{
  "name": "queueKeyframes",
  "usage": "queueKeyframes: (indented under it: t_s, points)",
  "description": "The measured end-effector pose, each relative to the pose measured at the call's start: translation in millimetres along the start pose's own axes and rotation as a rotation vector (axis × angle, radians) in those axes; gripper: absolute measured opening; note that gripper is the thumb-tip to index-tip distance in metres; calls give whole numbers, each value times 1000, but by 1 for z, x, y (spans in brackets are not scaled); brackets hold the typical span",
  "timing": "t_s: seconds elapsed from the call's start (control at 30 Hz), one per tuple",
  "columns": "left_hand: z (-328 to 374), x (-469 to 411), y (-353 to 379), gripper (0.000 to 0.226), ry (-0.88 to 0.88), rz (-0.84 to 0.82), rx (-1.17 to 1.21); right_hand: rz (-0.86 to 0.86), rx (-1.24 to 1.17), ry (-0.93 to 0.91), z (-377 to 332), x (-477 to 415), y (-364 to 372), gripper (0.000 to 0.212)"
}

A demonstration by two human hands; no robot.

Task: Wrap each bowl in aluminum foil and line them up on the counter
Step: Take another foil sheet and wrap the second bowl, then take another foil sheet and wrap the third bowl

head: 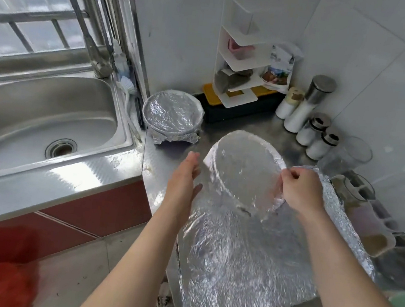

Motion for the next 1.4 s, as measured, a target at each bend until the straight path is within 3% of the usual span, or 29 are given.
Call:
queueKeyframes:
  t_s: [0.2,0.3,0.43,0.67,0.93,1.03,1.17,1.23,1.3,1.4]
  points:
    - [20,-38,13,42,189,58,-260,140,-69,126,-12,-68,4,36]
    - [28,-59,28,42,250,10,-358,178,-52,167,-18,-93,8,35]
    - [28,-88,45,49,199,-103,-378,186,-7,213,-20,-117,22,32]
    - [16,-116,42,58,89,-93,-361,173,-51,253,-10,-142,49,28]
    - [14,-135,33,65,68,-55,-292,74,-440,279,-15,-143,60,19]
    - [17,-134,28,66,96,-50,-289,28,-517,266,-14,-138,60,28]
    - [16,-112,8,46,218,48,-667,11,-276,144,-7,-123,47,16]
    - [3,-100,3,39,159,-107,-955,-82,-137,55,-3,-108,42,22]
    - [-16,-90,-3,48,37,-273,-1269,-194,17,-14,1,-91,42,36]
    - [-33,-73,-14,56,-17,-281,-1544,-284,213,-109,4,-62,50,45]
Point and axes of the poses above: each hand's wrist, its own x-axis away from the middle knuckle, its own y-axis out of the palm, z = x × y, the point moved 3 cm from there along -x, towards the middle knuckle, and after that the axes turned 10 degrees about -z, right-handed, at the moved point
